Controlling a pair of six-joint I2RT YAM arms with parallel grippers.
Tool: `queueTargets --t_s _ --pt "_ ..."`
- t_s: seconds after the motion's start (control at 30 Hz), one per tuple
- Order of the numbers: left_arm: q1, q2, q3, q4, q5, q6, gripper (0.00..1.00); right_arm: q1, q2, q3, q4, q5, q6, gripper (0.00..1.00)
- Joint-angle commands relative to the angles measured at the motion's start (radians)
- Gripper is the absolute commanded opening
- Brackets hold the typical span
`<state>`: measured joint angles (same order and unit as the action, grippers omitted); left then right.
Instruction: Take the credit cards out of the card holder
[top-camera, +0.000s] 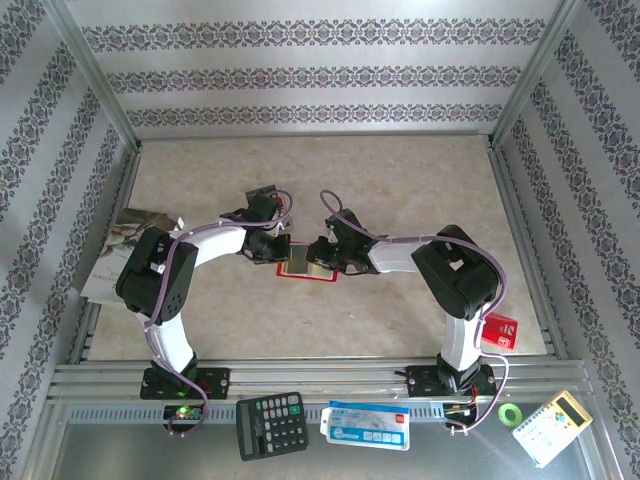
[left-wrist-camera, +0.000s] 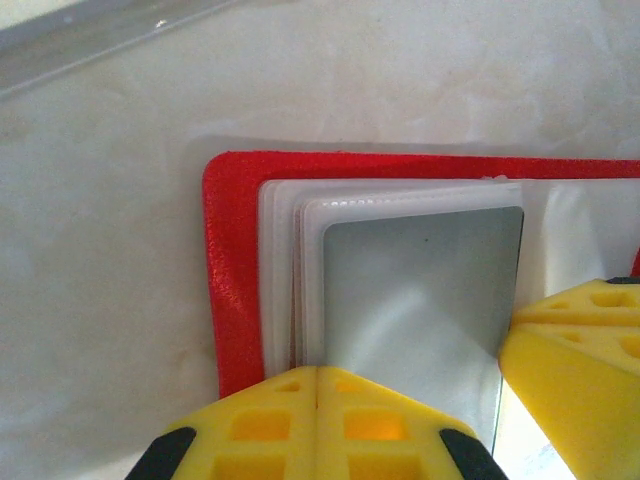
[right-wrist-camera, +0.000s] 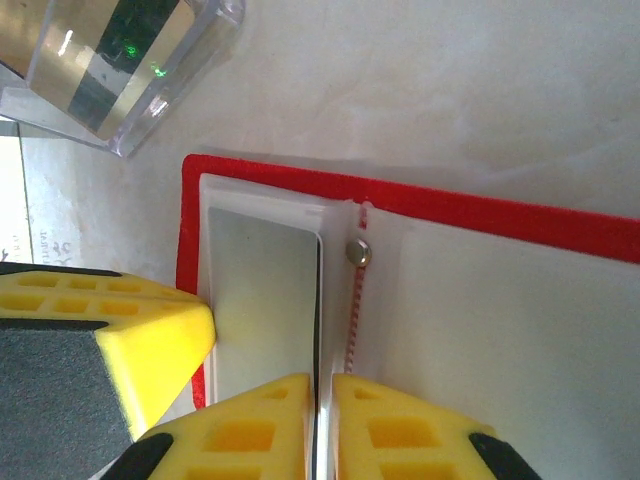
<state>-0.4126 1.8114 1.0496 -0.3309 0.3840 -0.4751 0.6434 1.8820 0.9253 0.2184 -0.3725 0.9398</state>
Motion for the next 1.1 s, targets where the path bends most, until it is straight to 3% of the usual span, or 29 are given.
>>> queueTargets --t_s 0.0,0.17,0.27,0.53,0.7,0.87,1.07 --pt "-0.012 0.045 -0.010 -0.066 -0.044 0.024 0.00 -0.002 0.032 -0.001 0.006 -0.001 0.011 0.14" --pt "-0.012 0.045 -0.011 -0.068 -0.048 0.024 0.01 -0.001 0.041 0.000 0.052 -0.037 0.019 0.12" --pt "-0.011 0.036 -0.007 -0.094 -0.088 0.014 0.04 -0.003 0.016 -0.016 0.058 -0.018 0.010 0.07" --pt "-0.011 -0.024 -0.011 -0.109 -0.152 0.001 0.12 -0.021 -0.062 -0.061 0.020 0.041 -0.027 0.06" --pt "-0.012 -0.032 -0.002 -0.100 -0.107 0.009 0.11 -0.019 -0.043 -0.053 0.028 0.023 -0.018 0.06" --pt "-0.011 -0.008 0.001 -0.065 -0.008 0.007 0.10 -0.013 -0.016 -0.029 0.063 -0.039 -0.009 0.14" --pt "-0.012 0.010 0.002 -0.084 -0.009 0.019 0.10 -0.005 0.029 0.008 0.065 -0.087 -0.002 0.19"
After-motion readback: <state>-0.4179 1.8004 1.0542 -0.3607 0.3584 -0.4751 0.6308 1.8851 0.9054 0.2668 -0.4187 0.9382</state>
